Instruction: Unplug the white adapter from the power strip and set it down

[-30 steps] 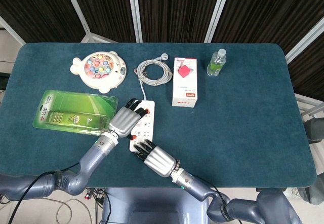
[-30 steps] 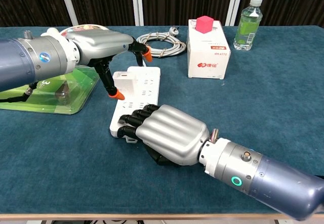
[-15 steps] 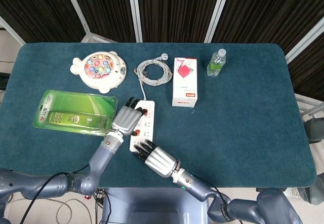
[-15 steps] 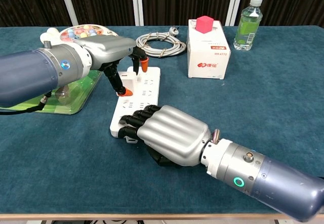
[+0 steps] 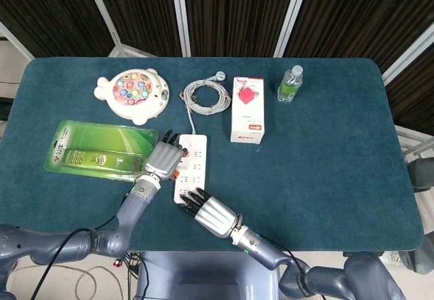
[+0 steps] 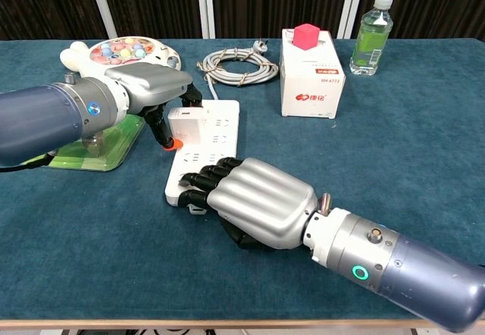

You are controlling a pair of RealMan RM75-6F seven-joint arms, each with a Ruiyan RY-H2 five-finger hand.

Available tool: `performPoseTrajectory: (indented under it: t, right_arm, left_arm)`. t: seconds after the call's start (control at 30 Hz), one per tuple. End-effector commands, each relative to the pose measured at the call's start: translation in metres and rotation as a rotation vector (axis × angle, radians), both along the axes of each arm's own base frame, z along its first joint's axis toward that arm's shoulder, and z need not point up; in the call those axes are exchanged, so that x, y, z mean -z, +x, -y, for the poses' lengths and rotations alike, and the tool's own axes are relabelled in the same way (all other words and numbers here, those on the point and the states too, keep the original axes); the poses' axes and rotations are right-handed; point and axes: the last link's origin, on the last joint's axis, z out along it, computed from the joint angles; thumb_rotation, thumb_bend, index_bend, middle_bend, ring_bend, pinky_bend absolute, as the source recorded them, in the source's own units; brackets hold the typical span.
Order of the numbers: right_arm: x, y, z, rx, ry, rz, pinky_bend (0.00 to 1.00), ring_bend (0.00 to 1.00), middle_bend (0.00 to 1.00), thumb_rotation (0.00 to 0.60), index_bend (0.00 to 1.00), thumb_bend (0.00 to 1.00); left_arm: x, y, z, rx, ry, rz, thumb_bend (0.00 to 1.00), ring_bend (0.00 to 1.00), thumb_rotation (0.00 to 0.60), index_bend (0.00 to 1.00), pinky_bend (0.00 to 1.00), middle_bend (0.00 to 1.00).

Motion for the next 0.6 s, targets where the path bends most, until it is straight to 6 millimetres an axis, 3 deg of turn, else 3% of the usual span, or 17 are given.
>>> performPoseTrajectory:
  t: [0.03,0.43,0.6]
  right_arm:
    - [-0.0001,-0.0005,-0.0003,0.0,0.0,-0.001,0.19,0.19,0.21,0.6,0.22,1.0]
    - [-0.0001,-0.0017,-0.0012,0.005,-0.001,-0.003,0.19,0.19,0.21,0.6,0.22,1.0]
    - [0.0002,-0.0022,-0.0013,0.006,-0.001,-0.004,0.19,0.19,0.21,0.6,0.22,1.0]
  left_arm:
    - [-0.0003,-0.0001,-0.0006,0.006,0.0,0.001,0.25,0.07,0.6,0.46,0.02,0.41]
    - [0.0057,-0.0003,0.002,0.022,-0.018,0.011,0.25,0.08,0.6,0.47,0.02,0.44]
    - [0.0083,-0.0006,0.0028,0.028,-0.021,0.013,0.3,0.09,0.6,0.49,0.02,0.46]
